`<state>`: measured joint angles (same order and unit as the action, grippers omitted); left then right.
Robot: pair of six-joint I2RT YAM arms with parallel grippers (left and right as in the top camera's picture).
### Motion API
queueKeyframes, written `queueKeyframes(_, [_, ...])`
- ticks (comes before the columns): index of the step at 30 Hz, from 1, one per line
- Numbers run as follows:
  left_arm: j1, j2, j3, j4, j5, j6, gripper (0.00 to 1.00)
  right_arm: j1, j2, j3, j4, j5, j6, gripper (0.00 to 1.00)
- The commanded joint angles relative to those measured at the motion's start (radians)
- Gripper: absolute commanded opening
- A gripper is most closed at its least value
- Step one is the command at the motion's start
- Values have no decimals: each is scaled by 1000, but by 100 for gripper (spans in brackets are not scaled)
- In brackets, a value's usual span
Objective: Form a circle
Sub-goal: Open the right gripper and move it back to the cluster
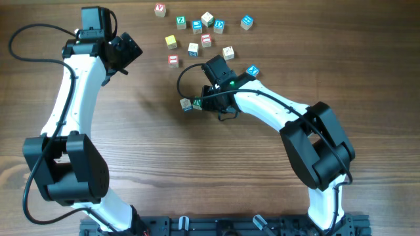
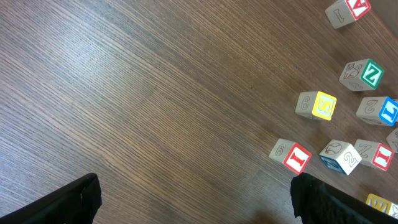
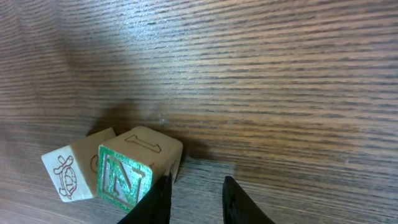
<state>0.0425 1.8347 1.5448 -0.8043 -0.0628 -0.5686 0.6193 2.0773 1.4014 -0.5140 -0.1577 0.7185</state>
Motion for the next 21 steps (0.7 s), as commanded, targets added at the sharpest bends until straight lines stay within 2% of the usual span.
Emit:
queueKeyframes(1, [5,-6,10,3,-13,15,100,8,18,-8,5,-25,17,28])
queueKeyframes(14, [5,-6,10,3,-13,15,100,4,17,-7,-17,-3,12,28])
queueKeyframes(16, [5,-6,10,3,-13,15,100,-16,2,-1,-38,-23,-27,27])
queueKeyframes(19, [5,-6,10,3,-13,15,100,-62,-52,53,-109,-24,-77,23])
queueKeyframes(20, [5,-6,10,3,-13,15,100,-85,-78,91,-141,-24,-116,20])
queueKeyframes(21, [5,-6,10,3,-13,15,100,-108,-105,137,-174,-24,-153,12])
